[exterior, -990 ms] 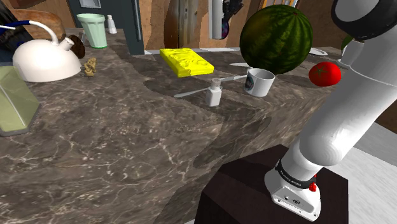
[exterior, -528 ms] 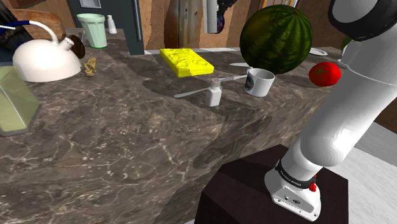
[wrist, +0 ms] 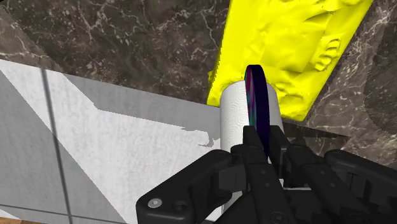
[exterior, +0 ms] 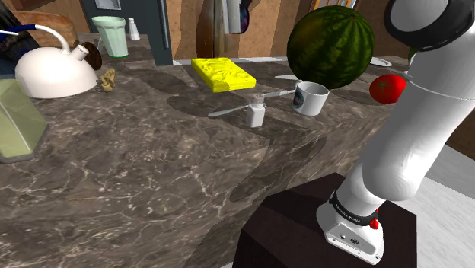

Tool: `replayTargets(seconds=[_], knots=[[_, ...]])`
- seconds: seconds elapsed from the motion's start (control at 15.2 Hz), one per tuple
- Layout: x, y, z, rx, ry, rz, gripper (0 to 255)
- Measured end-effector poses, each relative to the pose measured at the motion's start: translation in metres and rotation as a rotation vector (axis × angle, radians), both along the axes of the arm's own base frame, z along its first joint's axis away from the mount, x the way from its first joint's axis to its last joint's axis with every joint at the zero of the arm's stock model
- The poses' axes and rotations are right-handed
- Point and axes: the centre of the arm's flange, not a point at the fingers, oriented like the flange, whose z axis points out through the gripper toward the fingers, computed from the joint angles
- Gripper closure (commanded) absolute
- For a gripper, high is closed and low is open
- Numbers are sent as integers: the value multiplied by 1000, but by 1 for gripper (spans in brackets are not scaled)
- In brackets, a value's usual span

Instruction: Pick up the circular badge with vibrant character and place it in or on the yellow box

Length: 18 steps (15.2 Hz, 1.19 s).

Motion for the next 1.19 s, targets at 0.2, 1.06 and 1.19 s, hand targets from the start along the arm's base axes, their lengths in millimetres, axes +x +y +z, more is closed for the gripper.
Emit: replayTargets(seconds=[0.2,1.06,1.19], knots=[[16,37,11,0,0,-1,255],[29,67,-36,0,0,-2,255],[29,67,-46,1,0,-2,255]])
